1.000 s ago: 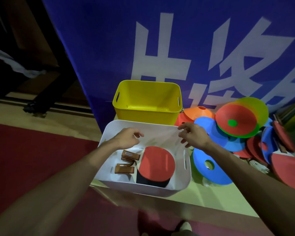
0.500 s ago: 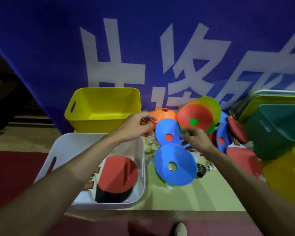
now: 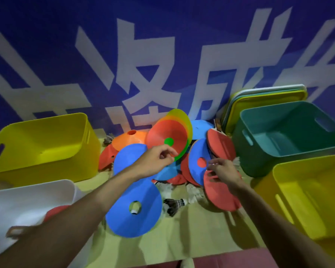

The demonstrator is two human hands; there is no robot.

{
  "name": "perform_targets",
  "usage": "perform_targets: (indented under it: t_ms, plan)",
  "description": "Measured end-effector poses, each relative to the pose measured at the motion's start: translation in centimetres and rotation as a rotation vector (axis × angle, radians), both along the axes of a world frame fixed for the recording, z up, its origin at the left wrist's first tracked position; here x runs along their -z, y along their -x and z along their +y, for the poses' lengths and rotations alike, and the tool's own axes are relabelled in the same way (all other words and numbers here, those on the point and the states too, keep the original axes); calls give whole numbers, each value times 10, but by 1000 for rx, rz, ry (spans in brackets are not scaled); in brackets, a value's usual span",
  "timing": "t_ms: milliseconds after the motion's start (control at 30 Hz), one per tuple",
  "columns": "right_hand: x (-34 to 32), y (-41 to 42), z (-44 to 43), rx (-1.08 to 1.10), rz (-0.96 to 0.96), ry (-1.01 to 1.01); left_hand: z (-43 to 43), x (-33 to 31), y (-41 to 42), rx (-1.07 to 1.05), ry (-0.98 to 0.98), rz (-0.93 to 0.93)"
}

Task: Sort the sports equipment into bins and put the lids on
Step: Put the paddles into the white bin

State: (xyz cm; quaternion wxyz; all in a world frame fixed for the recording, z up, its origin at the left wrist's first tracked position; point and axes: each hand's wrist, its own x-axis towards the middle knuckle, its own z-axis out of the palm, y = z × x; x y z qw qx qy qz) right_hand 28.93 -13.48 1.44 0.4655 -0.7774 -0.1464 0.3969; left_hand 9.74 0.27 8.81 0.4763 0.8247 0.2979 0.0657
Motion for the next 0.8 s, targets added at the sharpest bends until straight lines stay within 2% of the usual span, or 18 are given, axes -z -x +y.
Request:
perform_targets:
  t_ms: [100, 267, 400, 467, 667, 800]
  plan:
    - [16, -33, -4, 130, 102, -29, -8, 9, -37, -3, 31, 24]
    - [38, -72, 3, 446, 381, -98, -9, 21, -76, -27, 74, 87]
    - [50, -86, 16, 560, 484, -106, -7, 32, -89, -18, 103, 124]
    - [57, -89, 22, 639, 473, -104, -5, 37, -93, -20, 120, 122]
    - [49, -100, 28, 716, 535, -149, -2, 42, -101, -32, 129, 115]
    - [42, -110, 31, 575, 626, -188, -2, 44, -102, -25, 125, 106]
